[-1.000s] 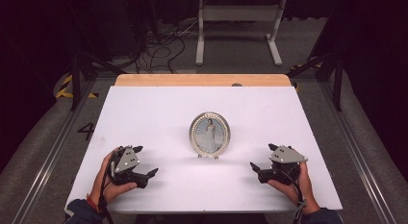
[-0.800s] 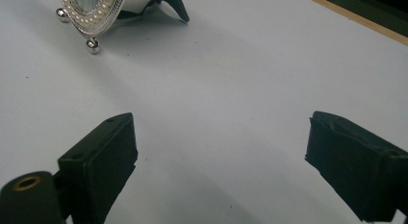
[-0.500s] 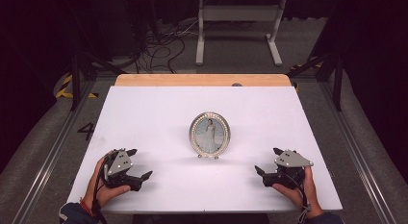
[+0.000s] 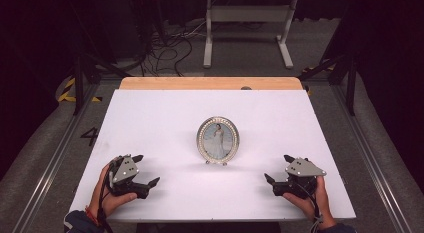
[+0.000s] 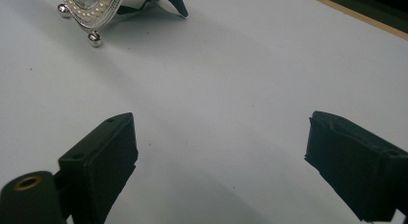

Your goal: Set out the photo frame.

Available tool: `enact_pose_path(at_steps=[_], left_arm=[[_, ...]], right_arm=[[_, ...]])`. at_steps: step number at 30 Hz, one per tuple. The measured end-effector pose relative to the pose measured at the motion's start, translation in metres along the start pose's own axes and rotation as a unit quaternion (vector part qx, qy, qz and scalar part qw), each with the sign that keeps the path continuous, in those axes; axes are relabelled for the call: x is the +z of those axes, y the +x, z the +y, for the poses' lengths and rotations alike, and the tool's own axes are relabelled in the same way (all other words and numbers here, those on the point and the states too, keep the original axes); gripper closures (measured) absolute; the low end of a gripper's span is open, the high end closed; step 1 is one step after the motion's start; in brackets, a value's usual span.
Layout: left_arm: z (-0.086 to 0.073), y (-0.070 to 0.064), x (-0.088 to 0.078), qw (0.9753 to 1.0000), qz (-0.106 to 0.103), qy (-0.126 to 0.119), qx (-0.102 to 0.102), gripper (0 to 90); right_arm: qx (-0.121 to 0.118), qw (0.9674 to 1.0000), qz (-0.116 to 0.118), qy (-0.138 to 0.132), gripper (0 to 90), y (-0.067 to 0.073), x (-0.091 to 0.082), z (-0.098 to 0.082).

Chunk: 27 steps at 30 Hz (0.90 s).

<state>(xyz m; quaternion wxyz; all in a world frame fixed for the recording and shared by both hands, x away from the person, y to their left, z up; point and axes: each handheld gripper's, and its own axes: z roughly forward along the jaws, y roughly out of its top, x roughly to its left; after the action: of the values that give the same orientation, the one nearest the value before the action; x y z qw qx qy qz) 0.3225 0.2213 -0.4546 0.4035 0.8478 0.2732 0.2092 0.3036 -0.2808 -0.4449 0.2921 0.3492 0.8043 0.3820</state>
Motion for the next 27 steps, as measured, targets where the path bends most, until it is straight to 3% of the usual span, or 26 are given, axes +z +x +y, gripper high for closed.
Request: enact_pose_path(at_steps=[4, 17, 27], left_arm=[[0.0027, -0.0027, 0.0019, 1.0000, -0.001, 0.001, 0.007, 9.4], [0.0029, -0.0021, 0.0046, 1.0000, -0.004, 0.007, 0.000, 9.9], [0.0028, -0.0011, 0.0088, 0.9998, -0.005, 0.018, 0.006, 10.3]], right_arm=[[0.004, 0.9999, -0.007, -0.008, 11.5, -0.0006, -0.0036, 0.0005], [0.000, 0.9999, -0.011, -0.012, 13.1, -0.0018, -0.0055, 0.0009], [-0.001, 0.9999, -0.011, -0.005, 13.2, -0.0020, -0.0026, -0.0008]])
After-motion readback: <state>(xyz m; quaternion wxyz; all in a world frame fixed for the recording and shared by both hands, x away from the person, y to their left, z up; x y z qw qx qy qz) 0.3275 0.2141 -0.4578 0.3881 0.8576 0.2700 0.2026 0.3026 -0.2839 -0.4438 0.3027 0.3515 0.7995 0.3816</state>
